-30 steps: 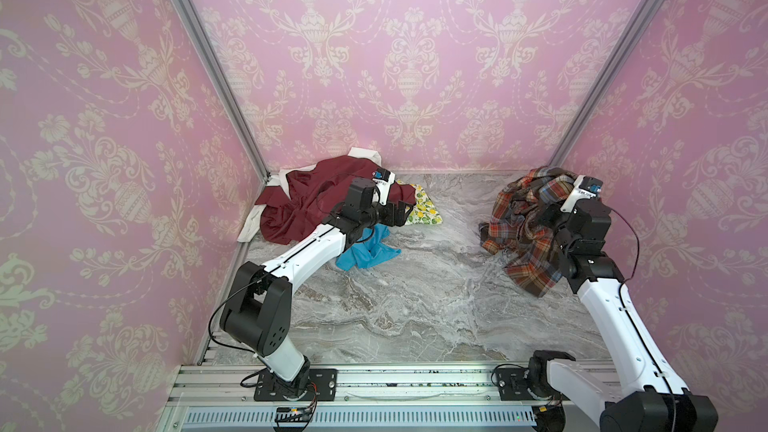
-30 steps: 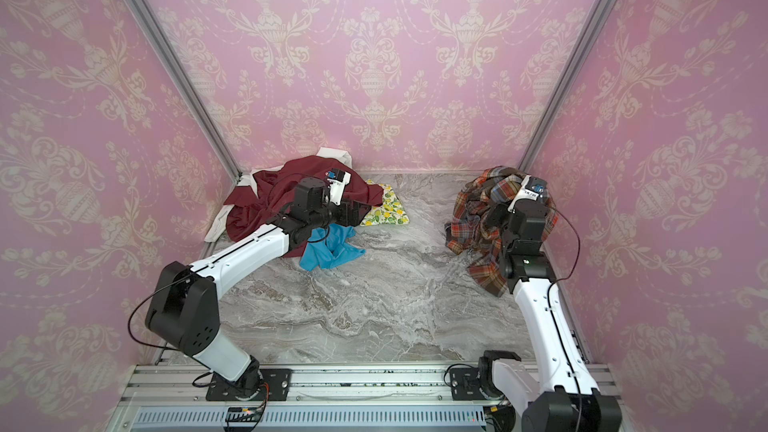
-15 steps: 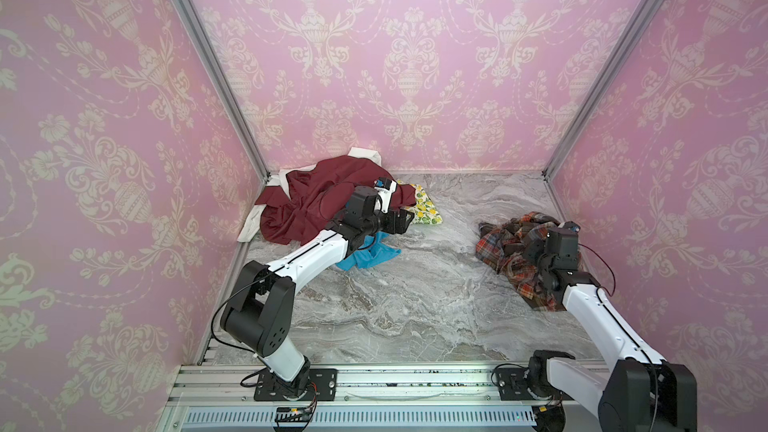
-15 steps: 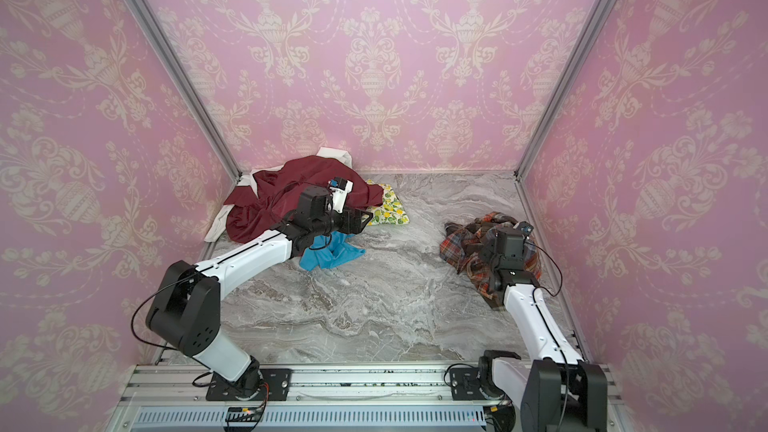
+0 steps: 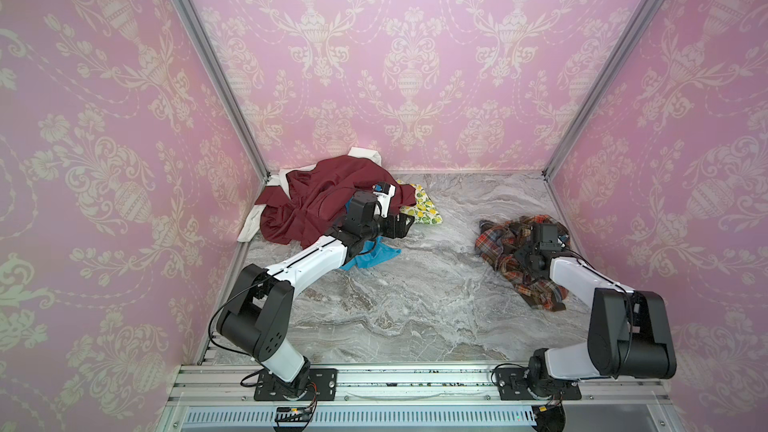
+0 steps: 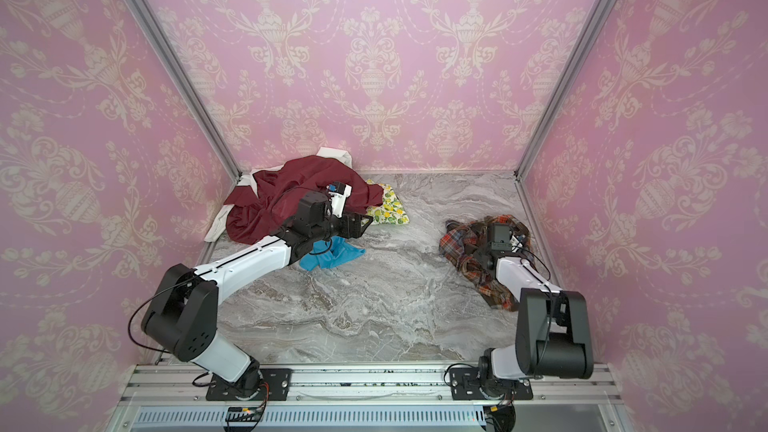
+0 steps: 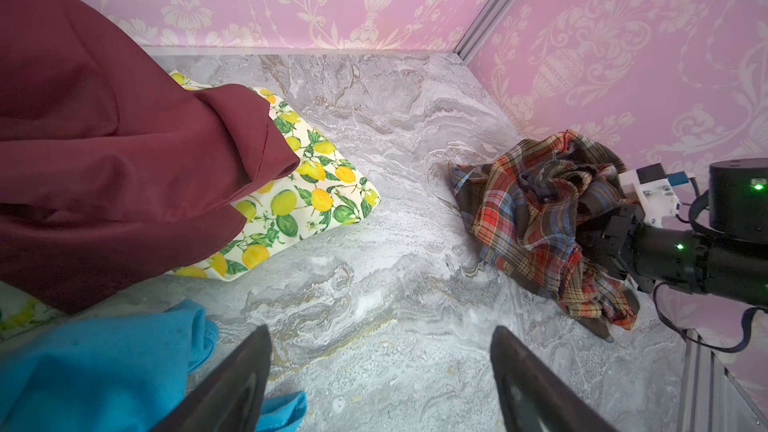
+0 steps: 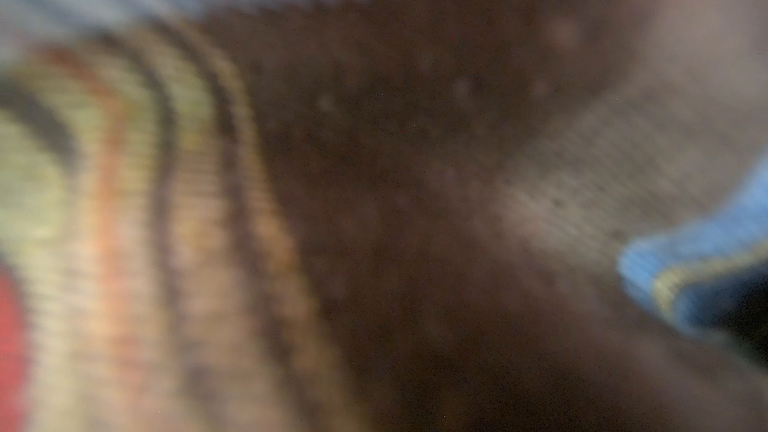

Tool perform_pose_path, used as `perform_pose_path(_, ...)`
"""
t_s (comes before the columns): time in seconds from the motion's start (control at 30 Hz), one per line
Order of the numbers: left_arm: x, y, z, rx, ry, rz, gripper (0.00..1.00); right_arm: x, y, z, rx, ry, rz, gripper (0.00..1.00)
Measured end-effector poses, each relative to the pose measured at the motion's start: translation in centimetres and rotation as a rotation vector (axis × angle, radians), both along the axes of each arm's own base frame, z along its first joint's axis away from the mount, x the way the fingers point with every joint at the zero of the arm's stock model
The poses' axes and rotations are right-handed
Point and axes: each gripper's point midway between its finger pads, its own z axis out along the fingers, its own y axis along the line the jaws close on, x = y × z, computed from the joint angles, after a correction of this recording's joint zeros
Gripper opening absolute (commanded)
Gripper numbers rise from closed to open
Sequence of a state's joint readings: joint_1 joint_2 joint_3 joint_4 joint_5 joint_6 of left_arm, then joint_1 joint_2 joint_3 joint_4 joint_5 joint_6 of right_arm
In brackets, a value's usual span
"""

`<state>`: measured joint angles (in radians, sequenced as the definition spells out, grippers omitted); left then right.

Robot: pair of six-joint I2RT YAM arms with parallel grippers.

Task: Pick out a specific cloth from the pile
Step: 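Lower the plaid shirt onto the empty table area with the right gripper, then open the right gripper and lift it off the plaid shirt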

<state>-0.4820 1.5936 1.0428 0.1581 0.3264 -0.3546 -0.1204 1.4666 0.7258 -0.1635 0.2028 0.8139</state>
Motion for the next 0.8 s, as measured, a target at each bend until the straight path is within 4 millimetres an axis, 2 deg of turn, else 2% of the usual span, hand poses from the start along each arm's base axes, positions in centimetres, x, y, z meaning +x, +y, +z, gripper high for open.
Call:
perform_pose_path(0.27, -0.2, -0.1, 0.4, -0.010, -0.012, -0.003, 0.84, 4.2, -2.0, -0.2, 0.056, -0.045, -0.132, 0.09)
perform_pose_path(0.4, -0.3, -0.2, 0.4, -0.009, -0.013, -0.005, 0.85, 7.3, -2.8, 0.1, 0.079, -0.081, -0.183, 0.12)
perform_pose_path(0.63, -0.2, 0.1, 0.2, 0.007, -0.009, 0.010, 0.85, 14.1, -3.8, 1.3, 0.107, -0.163, -0.212, 0.26)
perform_pose_path(0.8, -0.1, 0.2, 0.1, 0.017, -0.007, 0.014, 0.85, 16.8, -4.0, 2.3, 0.119, -0.210, -0.207, 0.36)
